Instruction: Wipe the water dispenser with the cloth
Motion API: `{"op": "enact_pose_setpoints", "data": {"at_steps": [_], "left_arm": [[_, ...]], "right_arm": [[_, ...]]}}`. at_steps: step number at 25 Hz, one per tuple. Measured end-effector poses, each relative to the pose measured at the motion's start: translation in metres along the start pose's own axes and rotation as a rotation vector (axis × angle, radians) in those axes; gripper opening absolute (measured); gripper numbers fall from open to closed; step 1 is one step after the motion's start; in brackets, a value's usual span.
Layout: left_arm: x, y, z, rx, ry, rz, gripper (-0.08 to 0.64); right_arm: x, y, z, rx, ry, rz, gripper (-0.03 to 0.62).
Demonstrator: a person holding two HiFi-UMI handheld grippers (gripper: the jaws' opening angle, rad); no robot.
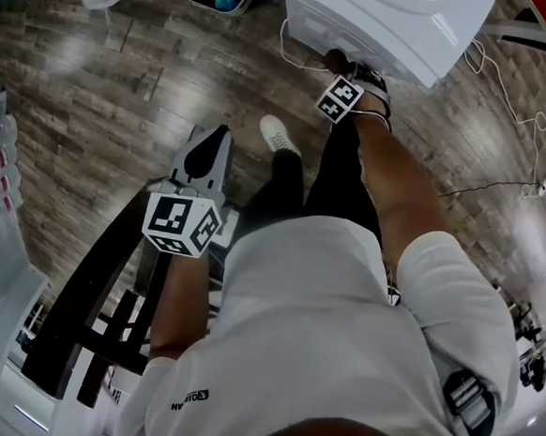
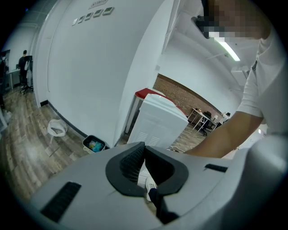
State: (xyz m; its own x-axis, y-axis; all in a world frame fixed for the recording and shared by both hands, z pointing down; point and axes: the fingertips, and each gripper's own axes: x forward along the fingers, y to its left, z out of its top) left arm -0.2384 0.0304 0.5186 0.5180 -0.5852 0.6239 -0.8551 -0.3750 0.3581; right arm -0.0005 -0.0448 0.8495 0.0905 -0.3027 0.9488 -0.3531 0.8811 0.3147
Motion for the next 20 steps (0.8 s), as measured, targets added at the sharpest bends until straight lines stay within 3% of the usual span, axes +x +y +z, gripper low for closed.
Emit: {"op": "enact_pose_setpoints", "data": {"at_steps": [12, 15, 20], "left_arm": [[-0.005, 0.013, -0.003, -0.014, -0.014, 0.016, 0.001], [-0.006, 0.018, -0.007, -0.021, -0.013, 0.026, 0.000], [-0.008, 0.017, 0.002, -0.025, -0.047, 0.006, 0.001]], "right_arm": [[-0.003, 0.005, 0.005, -0.001, 0.014, 0.040, 0.072], [-0.022, 0.006, 0.008, 0.058, -0.022, 0.050, 0.072], [-0.100, -0.014, 0.023, 0.192, -0.173, 0.016, 0.072]]}}
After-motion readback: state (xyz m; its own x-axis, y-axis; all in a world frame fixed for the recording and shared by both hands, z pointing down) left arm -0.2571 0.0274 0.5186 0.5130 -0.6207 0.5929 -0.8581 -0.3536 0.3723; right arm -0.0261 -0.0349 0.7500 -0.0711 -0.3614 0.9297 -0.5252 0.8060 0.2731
